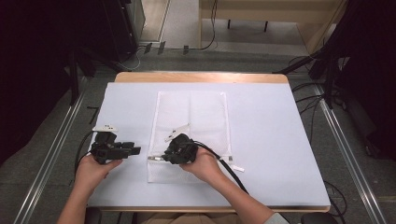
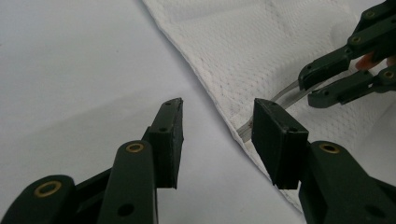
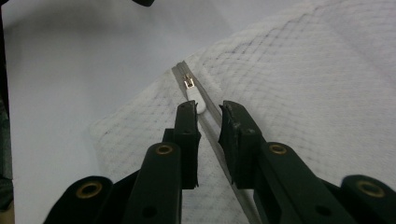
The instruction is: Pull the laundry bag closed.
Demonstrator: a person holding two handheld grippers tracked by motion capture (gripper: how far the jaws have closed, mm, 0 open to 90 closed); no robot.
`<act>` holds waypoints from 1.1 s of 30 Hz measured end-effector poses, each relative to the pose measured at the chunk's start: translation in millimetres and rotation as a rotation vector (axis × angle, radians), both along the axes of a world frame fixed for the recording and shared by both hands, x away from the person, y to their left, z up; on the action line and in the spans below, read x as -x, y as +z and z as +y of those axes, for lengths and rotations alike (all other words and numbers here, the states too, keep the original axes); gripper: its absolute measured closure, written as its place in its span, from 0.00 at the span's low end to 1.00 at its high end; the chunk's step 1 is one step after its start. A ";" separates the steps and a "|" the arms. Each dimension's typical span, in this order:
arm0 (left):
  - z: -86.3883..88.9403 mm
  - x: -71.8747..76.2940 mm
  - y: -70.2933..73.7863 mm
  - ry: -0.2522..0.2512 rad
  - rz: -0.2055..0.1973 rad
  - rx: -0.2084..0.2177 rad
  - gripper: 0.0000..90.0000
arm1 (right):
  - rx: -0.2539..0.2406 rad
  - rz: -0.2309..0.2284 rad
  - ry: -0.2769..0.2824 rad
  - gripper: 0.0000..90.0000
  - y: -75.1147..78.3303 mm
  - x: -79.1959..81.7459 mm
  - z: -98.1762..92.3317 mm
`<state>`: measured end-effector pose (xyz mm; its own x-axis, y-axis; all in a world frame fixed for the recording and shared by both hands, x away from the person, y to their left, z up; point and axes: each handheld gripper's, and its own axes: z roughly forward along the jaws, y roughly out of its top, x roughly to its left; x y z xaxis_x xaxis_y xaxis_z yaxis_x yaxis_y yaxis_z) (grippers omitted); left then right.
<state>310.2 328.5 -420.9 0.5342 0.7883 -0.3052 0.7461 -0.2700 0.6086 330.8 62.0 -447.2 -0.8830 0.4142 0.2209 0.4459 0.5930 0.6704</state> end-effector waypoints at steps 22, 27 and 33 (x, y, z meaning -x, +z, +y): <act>0.3 0.3 -0.1 -0.004 -0.003 0.002 0.60 | 0.018 0.004 0.003 0.90 -15.5 1.4 26.6; 0.3 0.4 -0.2 -0.003 -0.001 0.001 0.60 | 0.022 -0.009 -0.004 0.87 -14.3 -2.3 28.8; -0.2 0.2 -0.4 -0.009 0.006 -0.002 0.60 | -0.001 0.002 0.007 0.88 -18.2 -3.9 34.2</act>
